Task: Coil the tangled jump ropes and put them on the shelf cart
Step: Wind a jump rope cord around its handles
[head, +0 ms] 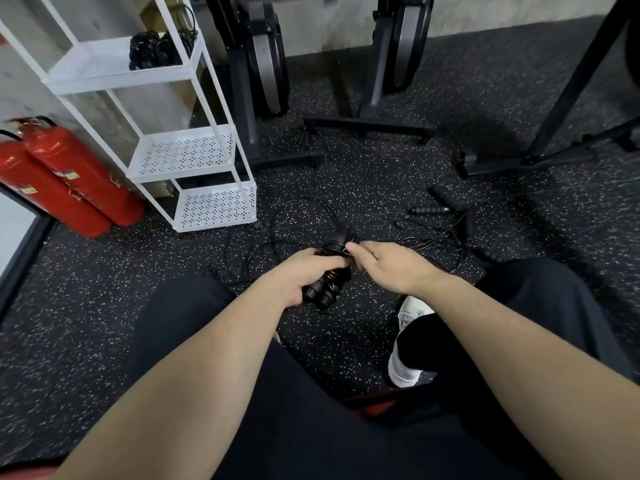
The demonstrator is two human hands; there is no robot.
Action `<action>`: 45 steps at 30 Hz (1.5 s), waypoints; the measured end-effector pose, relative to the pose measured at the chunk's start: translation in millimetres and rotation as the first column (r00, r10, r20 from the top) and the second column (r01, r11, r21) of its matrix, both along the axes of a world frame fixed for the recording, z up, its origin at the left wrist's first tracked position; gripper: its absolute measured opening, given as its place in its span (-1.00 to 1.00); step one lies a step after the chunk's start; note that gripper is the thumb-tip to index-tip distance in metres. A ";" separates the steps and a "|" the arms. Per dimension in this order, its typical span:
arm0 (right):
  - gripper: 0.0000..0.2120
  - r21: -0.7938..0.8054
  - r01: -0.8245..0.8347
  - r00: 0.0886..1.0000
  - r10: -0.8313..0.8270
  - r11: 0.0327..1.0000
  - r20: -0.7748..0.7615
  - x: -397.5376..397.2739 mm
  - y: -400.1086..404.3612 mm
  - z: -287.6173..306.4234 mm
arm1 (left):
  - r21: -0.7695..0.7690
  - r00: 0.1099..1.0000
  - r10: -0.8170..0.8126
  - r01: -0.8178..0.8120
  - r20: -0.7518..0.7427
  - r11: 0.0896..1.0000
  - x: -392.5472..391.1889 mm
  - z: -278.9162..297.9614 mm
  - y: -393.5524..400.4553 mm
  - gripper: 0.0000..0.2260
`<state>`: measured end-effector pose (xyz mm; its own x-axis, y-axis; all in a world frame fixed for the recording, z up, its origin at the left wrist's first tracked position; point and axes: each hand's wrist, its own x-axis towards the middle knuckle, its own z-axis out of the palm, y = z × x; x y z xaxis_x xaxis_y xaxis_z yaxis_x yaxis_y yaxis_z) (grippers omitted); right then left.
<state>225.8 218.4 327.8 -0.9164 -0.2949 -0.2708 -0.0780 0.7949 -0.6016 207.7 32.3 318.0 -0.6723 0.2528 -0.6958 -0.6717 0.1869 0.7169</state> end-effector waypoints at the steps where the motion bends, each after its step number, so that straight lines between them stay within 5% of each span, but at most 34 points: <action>1: -0.58 0.009 0.041 0.999 -0.041 0.999 -0.029 0.2 0.2 0.0 | 0.069 0.999 0.010 -0.012 0.031 0.998 -0.1 2.2 0.4 -0.64; 5: -0.66 0.103 0.074 0.970 -0.048 0.992 -0.237 -0.4 0.1 2.1 | 0.264 0.988 0.058 -0.095 0.144 0.960 1.6 17.6 5.5 -0.56; 11: -0.57 0.151 -0.055 0.804 0.133 0.987 -0.579 0.5 2.7 0.1 | 0.294 0.990 0.054 -0.090 0.128 0.952 5.6 25.2 5.3 -0.43; 15: -0.60 0.192 -0.049 0.835 0.146 0.980 -0.531 2.8 -1.0 -0.3 | 0.275 0.992 0.083 -0.108 0.099 0.955 6.7 22.2 0.1 -0.58; 18: -0.53 0.151 0.000 0.892 0.069 0.989 -0.447 2.1 0.0 -2.9 | 0.230 0.984 0.176 -0.179 0.031 0.956 5.4 15.4 -2.3 -0.51; 20: -0.50 0.099 0.060 0.908 -0.013 0.993 -0.419 -0.7 3.7 -6.4 | 0.173 0.964 0.259 -0.245 -0.059 0.954 5.1 12.9 -0.4 -0.44; 25: -0.62 -0.100 0.271 0.819 -0.284 0.957 -0.499 -2.9 7.1 -7.1 | -0.008 0.856 0.335 -0.368 -0.394 0.930 2.5 18.8 7.8 -0.64; 27: -0.74 -0.194 0.344 0.840 -0.393 0.919 -0.374 -0.9 5.3 -3.2 | -0.046 0.808 0.316 -0.389 -0.498 0.920 3.5 21.1 8.5 -0.66; 30: -0.59 -0.251 0.445 0.888 -0.460 0.860 -0.002 1.4 2.9 1.8 | -0.110 0.750 0.246 -0.390 -0.614 0.914 5.4 18.5 8.0 -0.59; 35: -0.39 -0.272 0.651 0.690 -0.404 0.708 0.601 4.3 5.0 -1.2 | -0.168 0.696 0.163 -0.381 -0.699 0.909 7.2 17.9 11.4 -0.51; 41: -0.41 -0.324 0.768 0.553 -0.315 0.552 0.771 -3.9 10.7 -6.8 | -0.275 0.698 -0.026 -0.247 -0.716 0.929 13.0 20.3 14.9 -0.53; 45: -0.61 -0.366 0.812 0.498 -0.213 0.454 0.841 -2.7 9.5 -6.2 | -0.281 0.693 -0.072 -0.194 -0.718 0.940 17.7 22.1 19.6 -0.54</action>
<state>223.1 227.9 321.5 -0.6136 -0.1730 -0.7705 0.7896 -0.1428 -0.5968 225.4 51.9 340.0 -0.9980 0.0537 -0.0320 -0.0036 0.4630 0.8864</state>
